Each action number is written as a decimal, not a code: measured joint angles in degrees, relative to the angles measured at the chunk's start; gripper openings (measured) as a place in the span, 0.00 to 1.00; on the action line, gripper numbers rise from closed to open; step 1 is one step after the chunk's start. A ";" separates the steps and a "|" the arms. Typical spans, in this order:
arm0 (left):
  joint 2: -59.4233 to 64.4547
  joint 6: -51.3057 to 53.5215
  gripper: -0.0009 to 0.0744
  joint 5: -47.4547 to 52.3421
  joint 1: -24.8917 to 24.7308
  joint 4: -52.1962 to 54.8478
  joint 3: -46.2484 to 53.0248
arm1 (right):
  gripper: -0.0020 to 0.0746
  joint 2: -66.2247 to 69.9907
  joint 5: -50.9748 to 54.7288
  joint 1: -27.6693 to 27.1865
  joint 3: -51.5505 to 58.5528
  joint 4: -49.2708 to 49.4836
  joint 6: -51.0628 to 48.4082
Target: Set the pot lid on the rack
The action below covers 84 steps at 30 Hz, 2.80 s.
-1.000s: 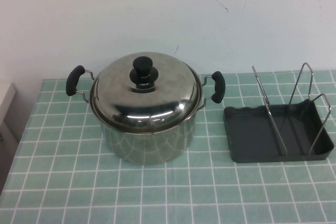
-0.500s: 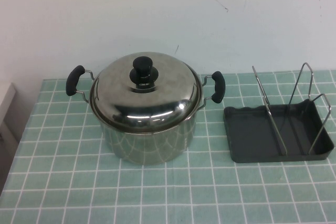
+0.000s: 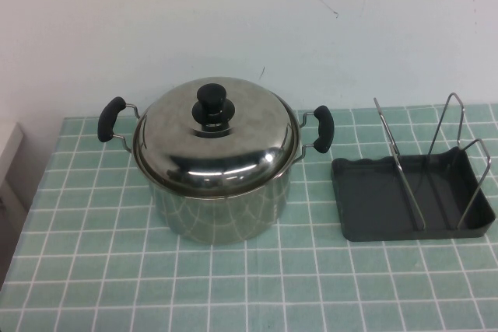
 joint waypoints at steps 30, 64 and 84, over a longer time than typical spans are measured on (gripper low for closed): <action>8.12 -5.46 0.01 -25.73 0.00 6.45 -12.81 | 0.02 0.00 -19.54 0.00 -6.86 -0.06 -3.46; 92.46 -22.65 0.83 -70.43 -4.85 35.43 -45.41 | 0.02 6.21 -4.82 0.00 -16.92 1.56 -9.75; 105.67 -8.75 0.54 -69.53 -9.71 22.08 -51.51 | 0.02 32.51 -6.45 0.09 -28.89 33.60 -35.77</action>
